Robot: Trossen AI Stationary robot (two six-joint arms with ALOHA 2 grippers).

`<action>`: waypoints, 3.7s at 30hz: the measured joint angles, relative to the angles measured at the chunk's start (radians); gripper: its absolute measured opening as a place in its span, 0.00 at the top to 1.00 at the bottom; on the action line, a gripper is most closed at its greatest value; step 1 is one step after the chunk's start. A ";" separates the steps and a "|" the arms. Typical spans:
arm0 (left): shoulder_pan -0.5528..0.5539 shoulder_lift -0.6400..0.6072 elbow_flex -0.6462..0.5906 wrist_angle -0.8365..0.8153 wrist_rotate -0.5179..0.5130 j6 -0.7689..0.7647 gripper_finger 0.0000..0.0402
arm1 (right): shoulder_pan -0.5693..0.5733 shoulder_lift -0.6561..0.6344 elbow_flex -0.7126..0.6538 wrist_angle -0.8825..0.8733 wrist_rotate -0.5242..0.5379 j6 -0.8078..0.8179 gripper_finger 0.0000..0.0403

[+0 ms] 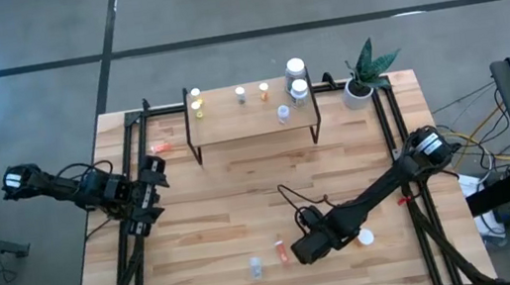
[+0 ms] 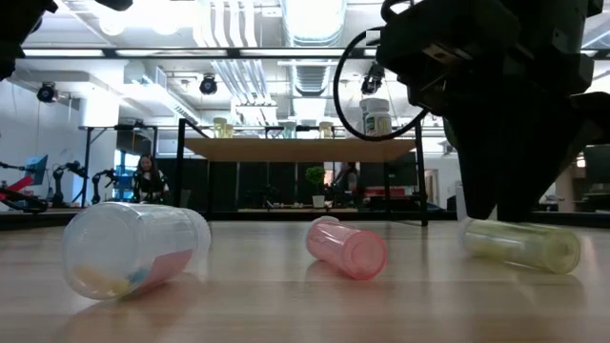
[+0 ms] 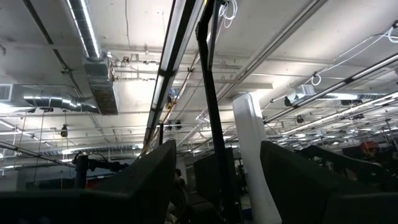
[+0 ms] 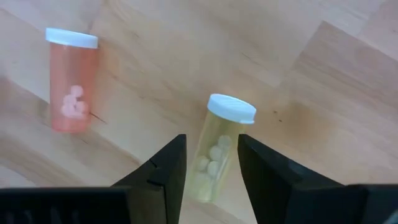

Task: Pick and place medicine bottles onto shelf by color
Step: Put the yellow pill bottle on the shelf

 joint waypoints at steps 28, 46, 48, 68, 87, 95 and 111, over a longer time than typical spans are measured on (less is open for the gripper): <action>0.000 0.000 0.000 0.000 0.000 -0.023 0.46 | 0.000 0.053 -0.001 -0.027 -0.028 -0.009 0.65; 0.000 0.000 -0.005 0.000 0.000 -0.023 0.46 | 0.005 0.034 0.046 -0.014 0.134 -0.094 0.76; 0.000 0.000 -0.005 0.000 0.000 -0.023 0.46 | 0.005 0.029 0.060 -0.013 0.168 -0.118 0.76; 0.001 0.000 -0.003 0.000 -0.001 -0.024 0.46 | -0.085 -0.143 0.087 0.456 0.780 -0.885 0.75; 0.000 0.002 -0.006 0.000 -0.001 -0.051 0.46 | -0.470 -0.109 0.067 1.057 0.566 -1.524 0.75; 0.000 0.002 -0.009 -0.001 -0.001 -0.053 0.46 | -0.577 -0.109 -0.013 1.192 0.567 -1.489 0.75; 0.001 0.002 -0.010 -0.002 -0.004 -0.075 0.46 | -0.597 -0.043 -0.117 1.392 0.640 -1.569 0.75</action>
